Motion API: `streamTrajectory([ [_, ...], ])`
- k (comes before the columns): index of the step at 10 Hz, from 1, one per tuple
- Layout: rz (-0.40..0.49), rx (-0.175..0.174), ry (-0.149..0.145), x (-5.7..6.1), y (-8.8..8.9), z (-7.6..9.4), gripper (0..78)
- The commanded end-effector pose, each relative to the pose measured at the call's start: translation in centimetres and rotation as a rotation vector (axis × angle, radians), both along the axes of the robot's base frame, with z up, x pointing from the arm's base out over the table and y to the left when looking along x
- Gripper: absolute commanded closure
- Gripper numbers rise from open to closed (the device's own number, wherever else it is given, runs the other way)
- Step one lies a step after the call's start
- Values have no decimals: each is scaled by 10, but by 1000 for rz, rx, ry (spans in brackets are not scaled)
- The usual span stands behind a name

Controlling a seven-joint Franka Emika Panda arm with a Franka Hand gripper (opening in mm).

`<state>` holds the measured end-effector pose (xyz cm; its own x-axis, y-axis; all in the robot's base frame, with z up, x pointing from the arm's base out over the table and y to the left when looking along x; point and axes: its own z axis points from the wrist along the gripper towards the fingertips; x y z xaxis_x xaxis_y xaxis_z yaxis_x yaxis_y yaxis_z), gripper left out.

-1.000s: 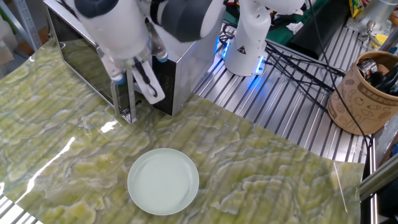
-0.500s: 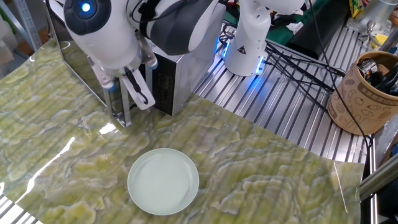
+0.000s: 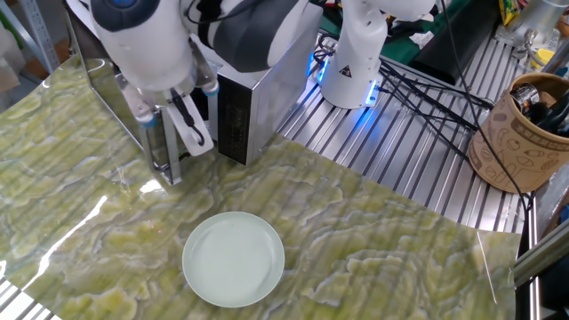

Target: Put the bowl into the microwave

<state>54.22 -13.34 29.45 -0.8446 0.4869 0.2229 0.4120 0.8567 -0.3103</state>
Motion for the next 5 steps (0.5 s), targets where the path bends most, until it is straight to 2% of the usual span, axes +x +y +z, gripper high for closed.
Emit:
streamTrajectory([
  [1, 27, 5, -46, 17, -16, 5, 2],
  [5, 59, 3, -84, 34, -41, 2, 2],
])
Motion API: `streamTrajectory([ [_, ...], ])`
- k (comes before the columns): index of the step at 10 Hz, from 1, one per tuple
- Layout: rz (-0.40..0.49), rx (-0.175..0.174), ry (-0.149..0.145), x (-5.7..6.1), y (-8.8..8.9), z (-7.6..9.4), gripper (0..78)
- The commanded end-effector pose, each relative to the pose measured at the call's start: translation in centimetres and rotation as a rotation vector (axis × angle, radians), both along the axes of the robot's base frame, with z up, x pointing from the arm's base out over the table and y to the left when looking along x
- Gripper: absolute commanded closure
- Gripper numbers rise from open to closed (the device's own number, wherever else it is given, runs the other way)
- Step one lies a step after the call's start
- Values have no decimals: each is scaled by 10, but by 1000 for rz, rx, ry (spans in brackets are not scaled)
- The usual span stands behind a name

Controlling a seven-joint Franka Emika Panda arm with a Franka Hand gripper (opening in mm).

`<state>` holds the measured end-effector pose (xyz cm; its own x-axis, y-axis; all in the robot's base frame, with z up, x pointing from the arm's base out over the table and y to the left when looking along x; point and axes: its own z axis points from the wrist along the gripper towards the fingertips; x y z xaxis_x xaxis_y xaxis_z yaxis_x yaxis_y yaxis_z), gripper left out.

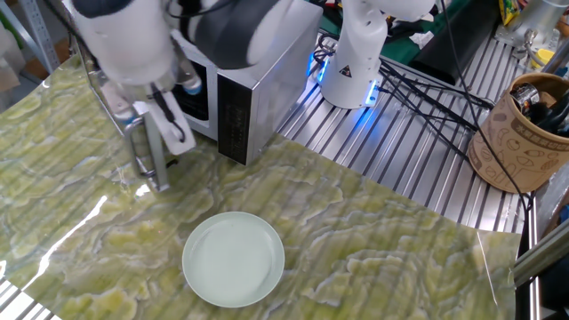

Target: Put the bowl into the microwave

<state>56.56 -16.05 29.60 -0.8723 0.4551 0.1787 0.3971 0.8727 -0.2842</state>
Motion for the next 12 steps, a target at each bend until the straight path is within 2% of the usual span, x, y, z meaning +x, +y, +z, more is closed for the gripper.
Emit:
streamTrajectory([
  [1, 27, -4, -35, 13, -17, 0, 2],
  [2, 33, -9, -41, 15, -19, 1, 2],
  [4, 66, -8, -45, 31, -36, 11, 2],
  [6, 85, 1, -43, 41, -50, 19, 2],
  [9, 95, -4, -48, 42, -50, 16, 2],
  [12, 115, -22, -72, 43, -56, 15, 2],
])
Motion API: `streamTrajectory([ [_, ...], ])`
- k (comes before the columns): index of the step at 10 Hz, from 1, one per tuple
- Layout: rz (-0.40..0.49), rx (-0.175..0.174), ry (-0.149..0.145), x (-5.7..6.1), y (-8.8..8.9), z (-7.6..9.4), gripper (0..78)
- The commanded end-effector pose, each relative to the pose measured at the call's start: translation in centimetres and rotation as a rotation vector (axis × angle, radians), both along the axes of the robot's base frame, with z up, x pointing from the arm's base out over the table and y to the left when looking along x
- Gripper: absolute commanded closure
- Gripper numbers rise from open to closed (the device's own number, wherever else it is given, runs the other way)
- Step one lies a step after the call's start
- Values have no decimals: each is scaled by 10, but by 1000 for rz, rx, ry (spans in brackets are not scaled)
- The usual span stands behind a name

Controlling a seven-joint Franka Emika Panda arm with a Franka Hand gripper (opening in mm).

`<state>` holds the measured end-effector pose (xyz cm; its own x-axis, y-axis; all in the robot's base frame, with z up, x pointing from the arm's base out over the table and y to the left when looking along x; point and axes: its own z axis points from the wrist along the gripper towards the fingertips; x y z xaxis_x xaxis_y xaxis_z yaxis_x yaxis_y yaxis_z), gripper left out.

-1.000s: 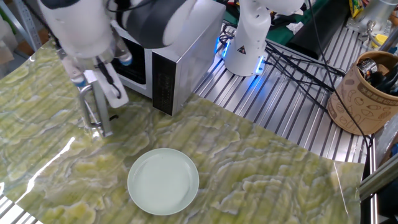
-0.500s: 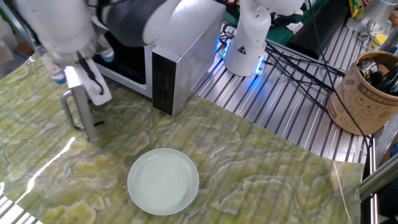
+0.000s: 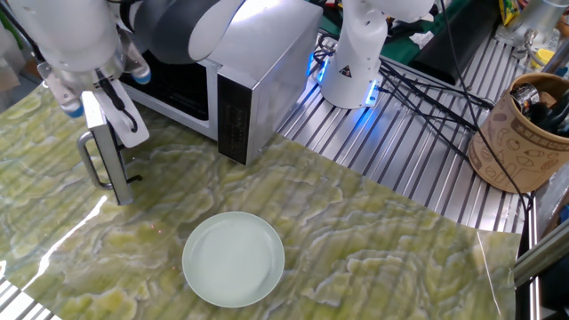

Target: Put the bowl into the microwave

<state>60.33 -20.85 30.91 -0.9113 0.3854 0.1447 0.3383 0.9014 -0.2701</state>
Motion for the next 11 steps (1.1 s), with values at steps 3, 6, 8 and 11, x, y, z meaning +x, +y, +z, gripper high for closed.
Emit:
streamTrajectory([
  [3, 60, -38, -73, 8, -20, -3, 2],
  [6, 80, -61, -99, 8, -28, -5, 2],
  [8, 121, -117, -103, 8, -30, -4, 2],
  [11, 175, -119, -140, 8, -43, -7, 2],
])
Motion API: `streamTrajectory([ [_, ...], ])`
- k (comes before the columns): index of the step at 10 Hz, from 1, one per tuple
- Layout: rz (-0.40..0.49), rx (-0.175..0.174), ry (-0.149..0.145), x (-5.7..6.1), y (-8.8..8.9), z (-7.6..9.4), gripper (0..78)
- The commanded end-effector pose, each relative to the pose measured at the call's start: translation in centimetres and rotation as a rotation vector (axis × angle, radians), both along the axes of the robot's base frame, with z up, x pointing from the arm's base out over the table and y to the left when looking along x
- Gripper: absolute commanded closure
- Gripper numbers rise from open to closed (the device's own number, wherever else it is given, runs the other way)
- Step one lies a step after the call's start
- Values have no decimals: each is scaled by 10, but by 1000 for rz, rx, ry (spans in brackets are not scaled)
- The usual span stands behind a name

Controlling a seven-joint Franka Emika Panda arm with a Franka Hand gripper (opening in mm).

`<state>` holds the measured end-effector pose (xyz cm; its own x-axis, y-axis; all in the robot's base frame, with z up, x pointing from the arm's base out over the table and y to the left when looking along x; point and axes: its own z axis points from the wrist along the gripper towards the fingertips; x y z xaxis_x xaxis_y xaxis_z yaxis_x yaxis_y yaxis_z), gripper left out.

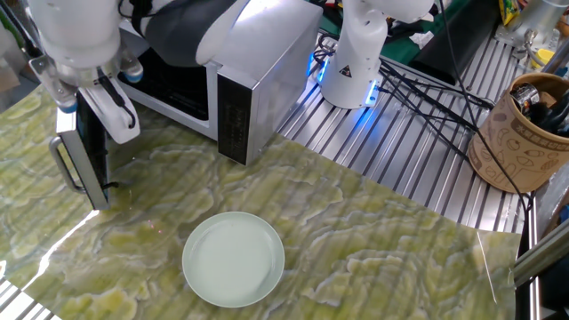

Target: Put the bowl into the microwave

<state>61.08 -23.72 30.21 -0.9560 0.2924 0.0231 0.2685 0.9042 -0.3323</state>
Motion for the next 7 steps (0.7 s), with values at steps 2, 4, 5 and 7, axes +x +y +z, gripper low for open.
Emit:
streamTrajectory([
  [2, 72, 33, -33, 1, -21, -1, 2],
  [4, 50, 77, -16, 1, -18, 0, 2],
  [5, 49, 83, -14, 1, -18, 0, 2],
  [7, -2, 132, -8, 1, -18, 0, 2],
])
